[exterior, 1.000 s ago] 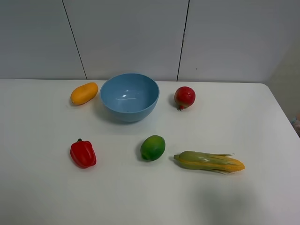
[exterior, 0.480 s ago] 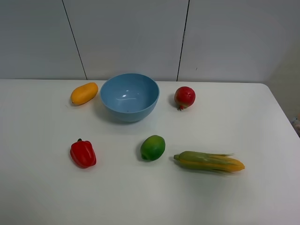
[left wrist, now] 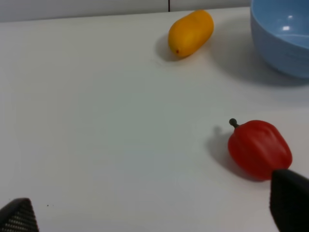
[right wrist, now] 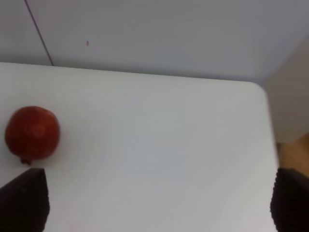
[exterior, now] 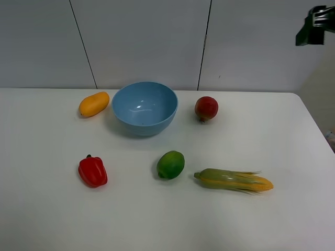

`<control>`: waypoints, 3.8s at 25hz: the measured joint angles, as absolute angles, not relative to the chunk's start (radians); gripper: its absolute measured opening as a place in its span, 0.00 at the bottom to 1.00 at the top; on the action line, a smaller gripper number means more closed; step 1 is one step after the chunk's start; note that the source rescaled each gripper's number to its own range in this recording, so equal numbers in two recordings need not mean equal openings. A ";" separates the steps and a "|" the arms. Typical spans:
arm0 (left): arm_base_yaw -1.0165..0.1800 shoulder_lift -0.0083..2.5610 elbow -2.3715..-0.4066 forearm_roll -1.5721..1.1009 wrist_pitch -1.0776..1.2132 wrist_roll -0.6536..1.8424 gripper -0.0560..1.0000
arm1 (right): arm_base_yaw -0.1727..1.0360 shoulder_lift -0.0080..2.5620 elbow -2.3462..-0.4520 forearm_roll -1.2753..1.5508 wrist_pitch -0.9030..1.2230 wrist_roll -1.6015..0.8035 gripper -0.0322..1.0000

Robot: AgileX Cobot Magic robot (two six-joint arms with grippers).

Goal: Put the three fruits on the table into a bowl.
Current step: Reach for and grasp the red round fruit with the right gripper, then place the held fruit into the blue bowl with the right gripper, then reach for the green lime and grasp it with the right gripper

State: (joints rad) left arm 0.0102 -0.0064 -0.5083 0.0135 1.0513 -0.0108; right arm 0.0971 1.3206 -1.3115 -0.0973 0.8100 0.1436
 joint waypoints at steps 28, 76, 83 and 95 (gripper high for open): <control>0.010 -0.006 -0.508 0.014 1.051 -0.011 1.00 | 0.229 2.195 -1.675 0.277 0.626 -0.035 0.99; 0.010 -0.006 -0.508 0.014 1.051 -0.011 1.00 | 0.542 2.347 -2.036 0.342 0.790 0.000 0.07; 0.010 -0.006 -0.508 0.014 1.051 -0.011 1.00 | 0.557 2.364 -2.037 0.313 0.736 -0.007 0.71; 0.010 -0.006 -0.508 0.014 1.051 -0.011 1.00 | 0.566 2.215 -2.029 0.325 0.960 -0.022 0.78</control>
State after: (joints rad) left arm 0.0102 -0.0064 -0.5083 0.0135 1.0513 -0.0108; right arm 0.5657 2.2148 -2.0291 0.3254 0.9604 -0.0221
